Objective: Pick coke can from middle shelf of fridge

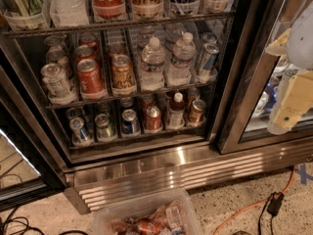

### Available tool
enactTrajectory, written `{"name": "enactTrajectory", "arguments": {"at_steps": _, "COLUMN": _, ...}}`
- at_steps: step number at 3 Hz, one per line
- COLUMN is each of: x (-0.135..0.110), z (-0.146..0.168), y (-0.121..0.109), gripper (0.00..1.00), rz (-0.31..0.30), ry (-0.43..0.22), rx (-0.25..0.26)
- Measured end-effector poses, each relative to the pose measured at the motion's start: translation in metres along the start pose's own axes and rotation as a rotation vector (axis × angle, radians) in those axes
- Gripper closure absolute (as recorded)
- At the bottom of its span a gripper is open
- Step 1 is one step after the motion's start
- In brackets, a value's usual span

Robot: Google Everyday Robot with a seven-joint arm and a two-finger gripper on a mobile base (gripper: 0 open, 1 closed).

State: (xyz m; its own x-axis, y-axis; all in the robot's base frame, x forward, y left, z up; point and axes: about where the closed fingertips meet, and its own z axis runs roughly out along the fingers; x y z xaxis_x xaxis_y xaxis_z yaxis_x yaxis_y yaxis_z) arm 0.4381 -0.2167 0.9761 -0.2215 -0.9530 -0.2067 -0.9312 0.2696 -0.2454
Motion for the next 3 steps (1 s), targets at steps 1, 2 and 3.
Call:
{"name": "enactTrajectory", "arguments": {"at_steps": 1, "x": 0.000, "z": 0.000, "y": 0.000, "gripper": 0.00, "rz": 0.000, "ry": 0.000, "rx": 0.000}}
{"name": "enactTrajectory", "arguments": {"at_steps": 2, "x": -0.012, "z": 0.024, "y": 0.001, "gripper": 0.00, "rz": -0.005, "ry": -0.011, "rx": 0.011}}
{"name": "enactTrajectory", "arguments": {"at_steps": 3, "x": -0.038, "z": 0.073, "y": 0.011, "gripper": 0.00, "rz": -0.038, "ry": -0.093, "rx": -0.032}}
